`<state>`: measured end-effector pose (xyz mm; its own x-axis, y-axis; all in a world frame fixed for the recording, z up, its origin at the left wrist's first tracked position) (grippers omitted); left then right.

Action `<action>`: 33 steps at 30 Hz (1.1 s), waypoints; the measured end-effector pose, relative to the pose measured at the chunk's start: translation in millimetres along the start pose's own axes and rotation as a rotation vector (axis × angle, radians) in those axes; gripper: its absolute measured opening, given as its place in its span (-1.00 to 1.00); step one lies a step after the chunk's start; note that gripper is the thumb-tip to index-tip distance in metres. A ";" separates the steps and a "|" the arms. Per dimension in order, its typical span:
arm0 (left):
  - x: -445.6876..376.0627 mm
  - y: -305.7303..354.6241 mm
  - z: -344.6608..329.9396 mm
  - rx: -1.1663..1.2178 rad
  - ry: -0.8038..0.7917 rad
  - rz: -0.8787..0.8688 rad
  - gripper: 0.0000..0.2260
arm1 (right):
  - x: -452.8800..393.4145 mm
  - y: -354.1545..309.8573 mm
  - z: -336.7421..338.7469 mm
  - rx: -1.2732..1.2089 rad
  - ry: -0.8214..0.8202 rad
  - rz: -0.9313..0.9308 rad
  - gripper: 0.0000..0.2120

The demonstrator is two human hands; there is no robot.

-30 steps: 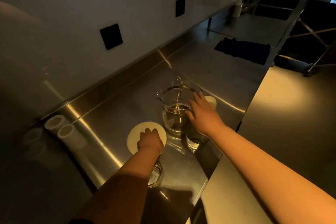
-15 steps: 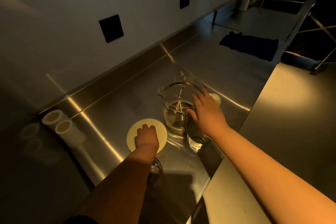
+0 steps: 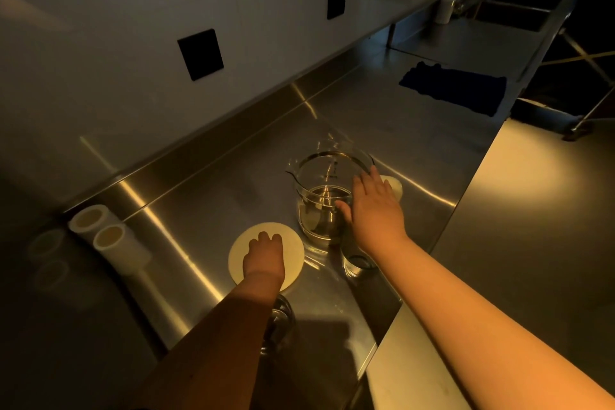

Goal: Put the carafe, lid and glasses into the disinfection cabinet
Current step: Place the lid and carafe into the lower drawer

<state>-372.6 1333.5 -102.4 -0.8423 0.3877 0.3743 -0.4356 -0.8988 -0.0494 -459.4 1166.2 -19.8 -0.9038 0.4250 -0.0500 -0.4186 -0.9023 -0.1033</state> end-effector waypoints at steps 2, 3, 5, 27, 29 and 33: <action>0.0 0.2 0.2 -0.003 0.005 0.000 -0.43 | 0.3 1.9 -2.1 -0.065 0.048 0.025 -0.38; 0.2 0.0 -0.4 0.000 0.007 0.002 -0.45 | 1.2 5.1 -2.7 -0.130 0.082 0.038 -0.37; -0.1 -0.2 -1.9 0.005 0.010 0.003 -0.47 | 3.0 16.5 -3.8 -0.278 0.147 0.041 -0.37; -10.4 -1.9 6.8 -0.053 -0.006 -0.055 -0.58 | -6.0 82.8 -22.0 0.027 0.177 0.288 -0.05; -10.1 -2.4 6.6 -0.043 -0.004 -0.055 -0.60 | -2.9 84.9 -24.7 0.016 0.196 0.270 -0.15; -10.1 -3.3 6.2 -0.036 0.004 -0.052 -0.60 | 1.8 81.8 -29.4 -0.059 0.228 0.237 -0.17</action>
<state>-360.6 1331.3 -100.3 -0.8194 0.4347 0.3737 -0.4900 -0.8695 -0.0629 -492.6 1095.4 -57.6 -0.9296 0.2149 -0.2995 -0.1869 -0.9751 -0.1196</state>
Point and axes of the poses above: each hand's wrist, its own x-axis away from the middle knuckle, its own z-axis out of the back of the hand, y = z × x, the point moved 1 cm from there along -x, towards the middle knuckle, and after that the axes turned 4 degrees about z, right-handed, at the moved point
